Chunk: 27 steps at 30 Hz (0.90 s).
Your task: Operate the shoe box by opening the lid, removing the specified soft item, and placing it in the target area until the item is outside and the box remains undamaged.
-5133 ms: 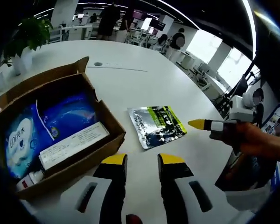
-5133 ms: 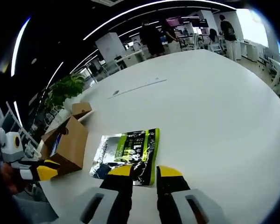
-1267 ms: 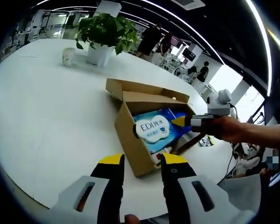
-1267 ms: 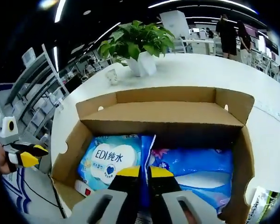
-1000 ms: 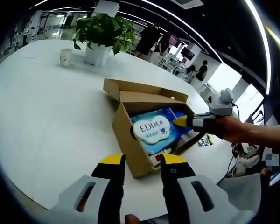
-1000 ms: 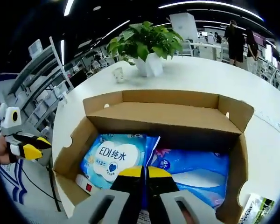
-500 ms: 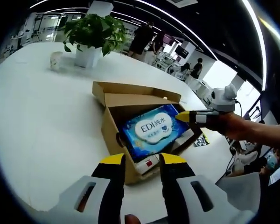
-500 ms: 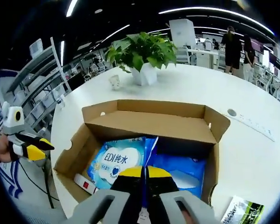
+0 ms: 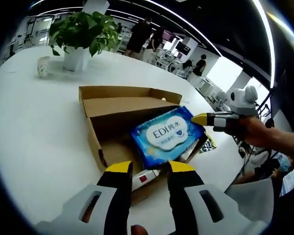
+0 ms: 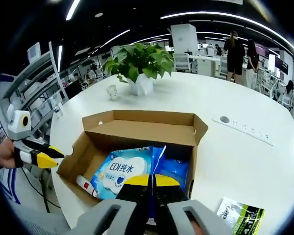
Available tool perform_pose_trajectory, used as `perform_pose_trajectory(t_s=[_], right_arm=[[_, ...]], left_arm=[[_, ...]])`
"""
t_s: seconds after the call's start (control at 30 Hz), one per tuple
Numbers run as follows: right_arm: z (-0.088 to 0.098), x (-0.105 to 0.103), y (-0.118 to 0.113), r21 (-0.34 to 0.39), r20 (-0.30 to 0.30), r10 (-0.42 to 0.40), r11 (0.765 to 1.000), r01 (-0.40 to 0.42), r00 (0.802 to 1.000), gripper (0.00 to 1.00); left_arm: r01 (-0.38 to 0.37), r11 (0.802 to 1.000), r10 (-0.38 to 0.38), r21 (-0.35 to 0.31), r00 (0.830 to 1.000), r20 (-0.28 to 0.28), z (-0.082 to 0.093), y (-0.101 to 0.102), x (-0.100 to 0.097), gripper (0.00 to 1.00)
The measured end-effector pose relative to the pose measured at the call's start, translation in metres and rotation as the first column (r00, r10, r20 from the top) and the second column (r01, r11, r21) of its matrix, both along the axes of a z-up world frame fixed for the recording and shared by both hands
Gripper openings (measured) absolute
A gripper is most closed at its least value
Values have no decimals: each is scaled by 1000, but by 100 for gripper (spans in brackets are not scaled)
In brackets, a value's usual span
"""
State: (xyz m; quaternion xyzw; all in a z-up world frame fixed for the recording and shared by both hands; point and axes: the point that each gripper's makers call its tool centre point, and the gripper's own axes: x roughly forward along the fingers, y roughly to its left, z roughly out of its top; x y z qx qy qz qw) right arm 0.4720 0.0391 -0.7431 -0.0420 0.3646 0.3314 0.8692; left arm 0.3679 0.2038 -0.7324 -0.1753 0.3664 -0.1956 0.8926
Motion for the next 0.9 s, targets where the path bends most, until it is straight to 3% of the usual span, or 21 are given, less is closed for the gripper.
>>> perform_pose_trajectory(t_s=[0.33, 0.53, 0.6, 0.9], right_arm=[[-8, -9, -19, 6, -15, -52, 999, 53, 999, 0], [-9, -10, -20, 8, -17, -53, 999, 53, 998, 0], [-10, -12, -21, 19, -23, -54, 998, 55, 998, 0], [-15, -13, -25, 19, -28, -42, 999, 43, 999, 0]], left_arm=[[58, 998, -57, 24, 998, -35, -15, -24, 20, 27], [68, 997, -66, 36, 997, -44, -20, -27, 26, 27], [83, 995, -80, 49, 995, -67, -31, -33, 38, 27], [89, 995, -83, 40, 989, -125, -53, -42, 55, 27]])
